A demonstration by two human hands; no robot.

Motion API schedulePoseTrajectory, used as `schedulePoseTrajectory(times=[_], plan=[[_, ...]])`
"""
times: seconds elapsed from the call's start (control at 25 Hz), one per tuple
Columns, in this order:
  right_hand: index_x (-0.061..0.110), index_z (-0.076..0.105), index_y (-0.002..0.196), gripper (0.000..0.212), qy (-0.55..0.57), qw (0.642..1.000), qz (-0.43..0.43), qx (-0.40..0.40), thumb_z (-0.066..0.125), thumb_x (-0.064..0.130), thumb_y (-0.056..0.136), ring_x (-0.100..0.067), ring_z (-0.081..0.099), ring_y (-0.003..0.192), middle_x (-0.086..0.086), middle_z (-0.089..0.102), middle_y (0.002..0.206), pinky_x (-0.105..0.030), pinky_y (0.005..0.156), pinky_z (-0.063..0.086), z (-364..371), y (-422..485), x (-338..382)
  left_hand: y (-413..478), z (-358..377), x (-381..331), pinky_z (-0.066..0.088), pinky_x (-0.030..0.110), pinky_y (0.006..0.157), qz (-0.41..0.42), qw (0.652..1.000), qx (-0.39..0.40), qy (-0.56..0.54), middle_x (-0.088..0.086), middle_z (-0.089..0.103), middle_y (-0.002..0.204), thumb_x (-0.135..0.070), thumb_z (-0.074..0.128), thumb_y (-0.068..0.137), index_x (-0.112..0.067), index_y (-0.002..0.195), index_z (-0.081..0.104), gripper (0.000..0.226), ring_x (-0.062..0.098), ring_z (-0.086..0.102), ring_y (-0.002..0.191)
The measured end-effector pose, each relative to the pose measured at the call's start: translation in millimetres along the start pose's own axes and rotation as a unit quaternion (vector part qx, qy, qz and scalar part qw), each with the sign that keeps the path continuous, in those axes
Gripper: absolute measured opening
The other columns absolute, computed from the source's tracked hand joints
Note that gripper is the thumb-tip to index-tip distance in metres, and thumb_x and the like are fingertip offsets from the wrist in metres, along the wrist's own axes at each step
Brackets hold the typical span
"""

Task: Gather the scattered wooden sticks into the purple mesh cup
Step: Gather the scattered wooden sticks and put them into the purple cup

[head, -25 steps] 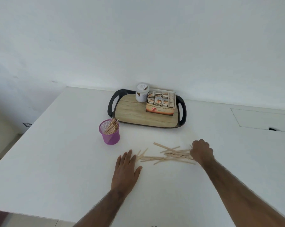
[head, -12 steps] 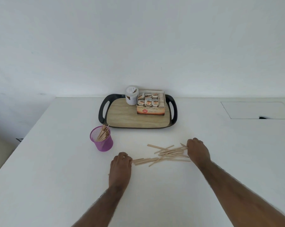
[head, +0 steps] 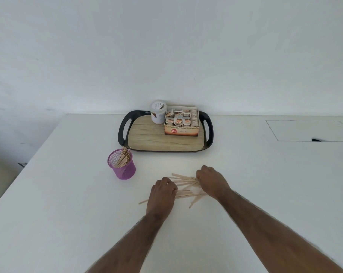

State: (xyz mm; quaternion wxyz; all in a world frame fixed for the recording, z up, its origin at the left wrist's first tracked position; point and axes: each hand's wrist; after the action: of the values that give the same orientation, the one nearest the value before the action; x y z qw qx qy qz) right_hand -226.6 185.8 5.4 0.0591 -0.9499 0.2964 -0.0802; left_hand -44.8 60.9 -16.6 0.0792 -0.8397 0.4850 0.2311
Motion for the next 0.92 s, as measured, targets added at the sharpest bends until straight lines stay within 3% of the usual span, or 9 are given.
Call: schedulePoseTrajectory(times=[0.12,0.24,0.32,0.48,0.56,0.64,0.72,0.8,0.92], plan=[[0.016,0.058,0.128,0.040,0.055,0.998,-0.024,0.037,0.047,0.044,0.100,-0.024,0.049,0.120,-0.002,0.050,0.126,-0.042,0.097,0.045,-5.6,-3.7,4.6,-3.6,1.8,4.4,0.032,0.034,0.116,-0.002,0.999,0.028,-0.028,-0.002,0.043,0.153,-0.051,0.052,0.100,-0.023,0.139,0.054,0.049,0.022,0.041,0.140],[0.016,0.047,0.135,0.082,0.013,0.993,-0.069,0.092,0.052,0.077,0.081,-0.023,0.042,0.119,-0.002,0.044,0.130,-0.046,0.099,0.042,-8.8,-8.8,10.4,-11.0,9.4,16.3,0.006,0.042,0.128,0.013,0.994,0.098,0.051,-0.001,0.001,0.173,-0.082,0.033,0.090,-0.020,0.163,0.012,0.098,0.021,0.002,0.158],[0.015,0.050,0.132,0.078,-0.026,0.991,-0.095,0.093,0.058,0.074,0.082,-0.024,0.042,0.118,-0.003,0.044,0.128,-0.045,0.098,0.042,-3.1,-11.9,17.7,-12.0,15.0,20.1,-0.003,0.042,0.128,0.022,0.989,0.119,0.090,-0.001,-0.005,0.173,-0.081,0.027,0.092,-0.018,0.164,0.003,0.099,0.021,-0.007,0.159],[0.016,0.060,0.121,0.049,-0.029,0.990,-0.116,0.069,0.053,0.057,0.095,-0.024,0.046,0.116,-0.004,0.049,0.121,-0.041,0.095,0.042,0.4,-13.6,27.6,0.4,13.7,15.9,0.006,0.040,0.128,0.041,0.990,0.099,0.089,0.001,0.020,0.169,-0.063,0.042,0.100,-0.019,0.159,0.026,0.075,0.020,0.011,0.157],[0.020,0.060,0.129,0.054,0.008,0.989,-0.127,0.071,0.057,0.059,0.092,-0.022,0.047,0.116,-0.001,0.050,0.123,-0.040,0.096,0.041,-2.6,-16.5,22.7,6.3,6.5,16.9,0.008,0.037,0.128,0.049,0.992,0.086,0.083,0.000,0.028,0.166,-0.059,0.048,0.100,-0.022,0.158,0.031,0.071,0.018,0.015,0.155],[0.024,0.049,0.144,0.080,0.025,0.987,-0.128,0.095,0.067,0.067,0.079,-0.018,0.044,0.121,0.003,0.046,0.132,-0.039,0.100,0.039,-8.4,-22.7,6.8,1.8,-0.1,28.7,0.001,0.037,0.129,0.034,0.994,0.085,0.060,0.000,0.016,0.171,-0.064,0.045,0.098,-0.024,0.161,0.021,0.078,0.018,0.006,0.158],[0.026,0.039,0.150,0.097,-0.021,0.986,-0.122,0.114,0.074,0.066,0.069,-0.018,0.040,0.125,0.004,0.040,0.138,-0.039,0.100,0.040,-11.3,-32.7,-14.3,-18.8,-1.9,48.4,-0.008,0.040,0.127,0.016,0.993,0.091,0.079,-0.002,-0.016,0.171,-0.076,0.028,0.096,-0.024,0.164,-0.004,0.091,0.017,-0.016,0.157],[0.025,0.041,0.146,0.091,-0.037,0.987,-0.108,0.112,0.078,0.058,0.070,-0.020,0.041,0.122,0.002,0.041,0.134,-0.039,0.094,0.045,-8.9,-42.2,-26.5,-42.8,0.1,62.7,-0.011,0.043,0.127,-0.006,0.987,0.094,0.127,-0.003,-0.034,0.165,-0.080,0.011,0.095,-0.023,0.159,-0.023,0.093,0.017,-0.028,0.153],[0.021,0.054,0.135,0.063,0.029,0.992,-0.076,0.092,0.076,0.042,0.080,-0.020,0.043,0.118,0.001,0.045,0.124,-0.036,0.087,0.048,-1.5,-44.0,-19.4,-52.0,5.9,55.1,-0.012,0.046,0.126,-0.046,0.986,0.091,0.129,0.000,-0.035,0.165,-0.075,0.007,0.097,-0.018,0.157,-0.027,0.089,0.019,-0.030,0.153]])
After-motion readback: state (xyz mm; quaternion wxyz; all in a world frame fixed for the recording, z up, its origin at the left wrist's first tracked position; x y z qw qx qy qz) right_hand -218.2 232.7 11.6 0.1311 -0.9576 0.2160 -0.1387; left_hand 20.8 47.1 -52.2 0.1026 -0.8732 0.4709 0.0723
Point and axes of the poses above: each hand's wrist, its own y-axis towards the middle knuckle, its own z-axis out of the palm, x = y × z
